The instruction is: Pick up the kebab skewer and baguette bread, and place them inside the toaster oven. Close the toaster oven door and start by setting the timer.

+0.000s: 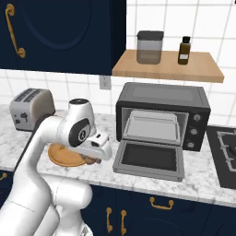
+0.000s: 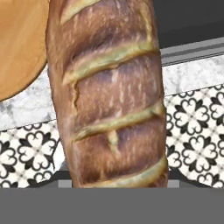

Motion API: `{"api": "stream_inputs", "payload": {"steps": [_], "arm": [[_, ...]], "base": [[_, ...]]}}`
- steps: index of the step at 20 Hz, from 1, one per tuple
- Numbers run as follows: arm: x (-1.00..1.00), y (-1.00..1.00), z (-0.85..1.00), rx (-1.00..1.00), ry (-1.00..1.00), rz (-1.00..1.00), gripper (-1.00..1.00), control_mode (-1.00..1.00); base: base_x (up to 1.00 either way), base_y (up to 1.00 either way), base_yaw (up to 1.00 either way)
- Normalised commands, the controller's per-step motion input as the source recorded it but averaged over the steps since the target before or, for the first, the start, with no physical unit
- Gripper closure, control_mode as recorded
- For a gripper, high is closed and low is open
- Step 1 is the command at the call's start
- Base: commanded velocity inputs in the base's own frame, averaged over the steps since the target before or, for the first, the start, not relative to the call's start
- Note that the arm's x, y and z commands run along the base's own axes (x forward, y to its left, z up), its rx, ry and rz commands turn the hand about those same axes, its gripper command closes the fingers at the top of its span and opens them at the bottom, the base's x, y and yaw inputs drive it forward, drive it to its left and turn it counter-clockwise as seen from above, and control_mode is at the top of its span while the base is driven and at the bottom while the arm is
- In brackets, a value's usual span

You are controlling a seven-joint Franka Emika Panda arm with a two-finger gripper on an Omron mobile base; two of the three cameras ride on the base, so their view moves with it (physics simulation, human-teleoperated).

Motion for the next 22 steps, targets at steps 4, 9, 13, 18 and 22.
{"api": "stream_inputs", "payload": {"steps": [4, 9, 13, 18, 22], "arm": [[0.49, -1.00, 0.68, 0.09, 0.00, 0.22, 1.00, -1.00], [0.56, -0.89, 0.32, 0.15, 0.04, 0.27, 1.00, -1.00], [0.49, -0.26, 0.00, 0.03, 0.04, 0.16, 1.00, -1.00], [0.69, -0.03, -0.06, 0.00, 0.02, 0.05, 1.00, -1.00], [0.54, -0.16, -0.20, 0.00, 0.00, 0.07, 1.00, -1.00]], "base": [[0.00, 0.00, 0.00], [0.00, 0.00, 0.00], [0.00, 0.00, 0.00], [0.00, 0.00, 0.00], [0.00, 0.00, 0.00]]}}
